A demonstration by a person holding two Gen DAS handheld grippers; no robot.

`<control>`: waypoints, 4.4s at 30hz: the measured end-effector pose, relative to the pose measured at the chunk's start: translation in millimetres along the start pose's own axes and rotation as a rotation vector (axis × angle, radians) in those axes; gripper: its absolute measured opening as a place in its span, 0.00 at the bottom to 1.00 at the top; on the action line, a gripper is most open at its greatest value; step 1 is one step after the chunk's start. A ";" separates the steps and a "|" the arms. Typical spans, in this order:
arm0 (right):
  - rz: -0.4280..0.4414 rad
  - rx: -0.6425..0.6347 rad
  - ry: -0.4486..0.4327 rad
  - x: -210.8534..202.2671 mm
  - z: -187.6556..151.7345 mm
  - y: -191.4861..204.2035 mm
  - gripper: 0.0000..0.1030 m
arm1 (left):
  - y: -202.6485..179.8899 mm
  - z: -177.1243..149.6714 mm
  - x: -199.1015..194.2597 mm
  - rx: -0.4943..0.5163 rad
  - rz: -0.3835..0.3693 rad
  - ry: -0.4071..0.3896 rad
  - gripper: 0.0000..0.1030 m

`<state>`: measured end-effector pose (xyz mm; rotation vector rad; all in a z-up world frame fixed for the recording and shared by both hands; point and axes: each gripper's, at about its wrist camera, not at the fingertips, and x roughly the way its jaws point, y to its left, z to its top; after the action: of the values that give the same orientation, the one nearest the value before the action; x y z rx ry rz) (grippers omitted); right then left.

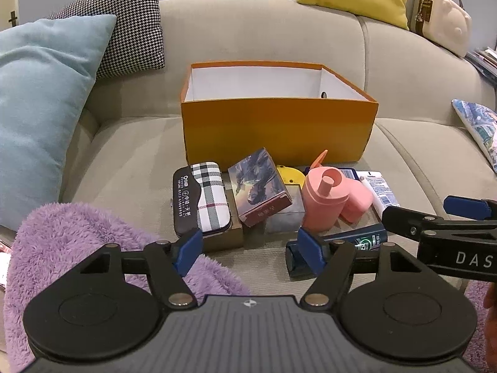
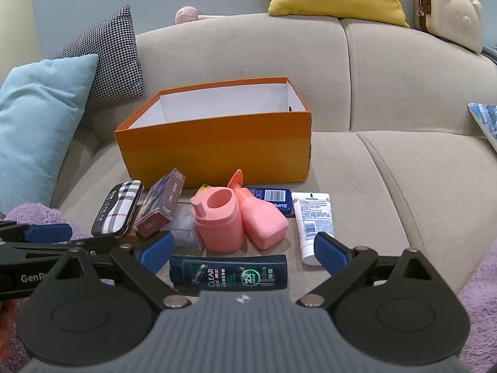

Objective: Organize rigid objects

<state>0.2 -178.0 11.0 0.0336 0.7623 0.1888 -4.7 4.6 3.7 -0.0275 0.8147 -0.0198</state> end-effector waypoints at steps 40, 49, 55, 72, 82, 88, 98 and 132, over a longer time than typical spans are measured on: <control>0.117 -0.024 0.096 29.1 18.6 9.2 0.51 | 35.0 16.1 17.3 -0.087 -0.112 0.034 0.80; 0.277 -0.020 0.218 88.6 74.7 44.5 0.51 | 104.9 62.4 80.7 -0.269 -0.178 0.190 0.80; 0.279 -0.081 0.359 143.0 89.2 65.2 0.53 | 122.5 68.3 127.2 -0.336 -0.223 0.330 0.80; 0.344 -0.038 0.456 159.5 98.8 62.3 0.27 | 126.6 64.3 139.1 -0.391 -0.300 0.332 0.46; 0.332 -0.006 0.429 156.9 98.7 61.5 0.25 | 133.5 60.6 129.1 -0.466 -0.321 0.330 0.35; 0.347 0.020 0.411 152.0 97.0 62.3 0.24 | 127.5 64.9 108.9 -0.433 -0.292 0.252 0.22; 0.355 0.073 0.384 152.1 91.0 57.4 0.24 | 117.7 61.6 117.1 -0.468 -0.273 0.262 0.24; 0.286 0.254 0.374 305.7 214.6 10.4 0.23 | 73.9 245.1 282.1 -0.206 -0.075 0.372 0.20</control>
<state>362.7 -104.0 -41.5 0.3576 1.1510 0.3758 367.7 74.6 -35.8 -0.2552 1.1852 -0.0119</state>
